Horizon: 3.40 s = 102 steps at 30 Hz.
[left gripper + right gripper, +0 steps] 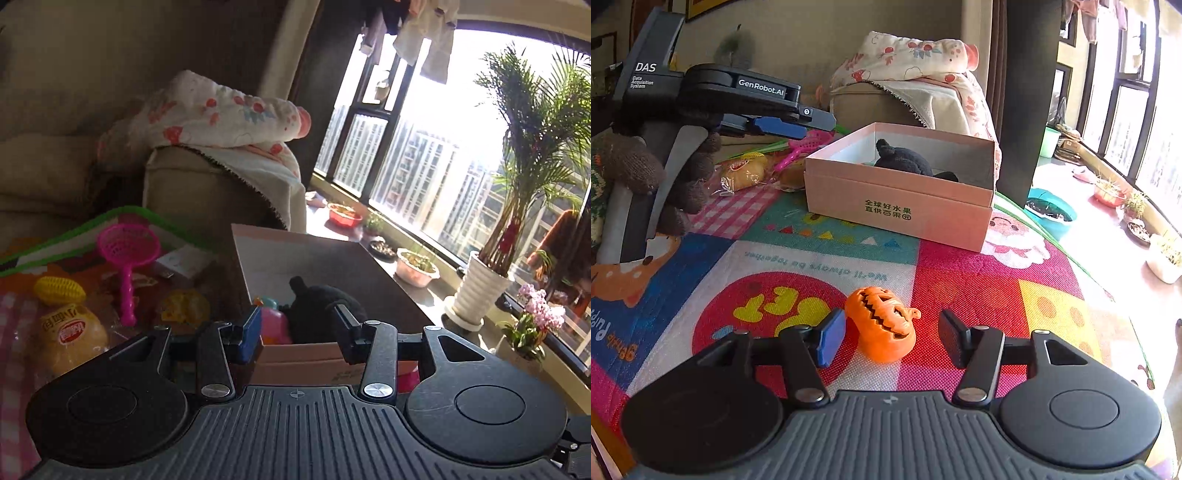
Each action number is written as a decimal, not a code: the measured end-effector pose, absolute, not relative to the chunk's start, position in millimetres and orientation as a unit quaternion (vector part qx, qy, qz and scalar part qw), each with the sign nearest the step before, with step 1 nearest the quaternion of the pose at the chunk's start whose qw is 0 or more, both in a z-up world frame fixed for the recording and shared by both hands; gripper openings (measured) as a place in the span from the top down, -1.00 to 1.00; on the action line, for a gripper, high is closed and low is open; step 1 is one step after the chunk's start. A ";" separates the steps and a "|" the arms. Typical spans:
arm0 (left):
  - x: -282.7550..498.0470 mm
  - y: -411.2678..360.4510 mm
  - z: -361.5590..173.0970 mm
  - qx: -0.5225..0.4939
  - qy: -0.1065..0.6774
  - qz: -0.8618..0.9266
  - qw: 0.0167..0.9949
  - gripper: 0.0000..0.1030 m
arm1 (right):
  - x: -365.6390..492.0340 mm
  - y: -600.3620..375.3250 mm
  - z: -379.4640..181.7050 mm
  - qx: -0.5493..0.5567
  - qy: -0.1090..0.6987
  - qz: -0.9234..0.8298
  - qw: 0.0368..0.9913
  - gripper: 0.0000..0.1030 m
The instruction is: Organize objects
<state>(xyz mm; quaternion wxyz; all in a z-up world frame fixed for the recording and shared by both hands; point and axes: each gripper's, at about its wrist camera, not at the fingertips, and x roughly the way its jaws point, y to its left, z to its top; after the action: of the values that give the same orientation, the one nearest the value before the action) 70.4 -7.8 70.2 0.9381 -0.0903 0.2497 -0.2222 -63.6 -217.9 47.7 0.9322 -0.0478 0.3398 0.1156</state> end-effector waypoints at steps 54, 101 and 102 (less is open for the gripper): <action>223.3 144.4 39.0 -0.248 0.407 0.039 0.878 0.10 | -11.3 -162.0 19.8 -0.044 0.383 0.127 0.914 -1.00; 23.2 134.3 8.3 -0.245 0.207 -0.193 0.927 0.34 | 279.5 0.4 103.0 -0.026 0.428 0.112 0.897 -1.00; 22.5 134.3 8.5 -0.245 0.204 -0.193 0.928 0.34 | 294.0 7.5 92.0 -0.032 0.436 0.103 0.894 -1.00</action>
<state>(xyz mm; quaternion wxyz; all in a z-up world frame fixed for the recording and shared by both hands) 22.5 134.3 8.5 0.9278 -0.2451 0.2044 -0.1930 294.0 7.5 92.0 0.8936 -0.0323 0.4358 0.1029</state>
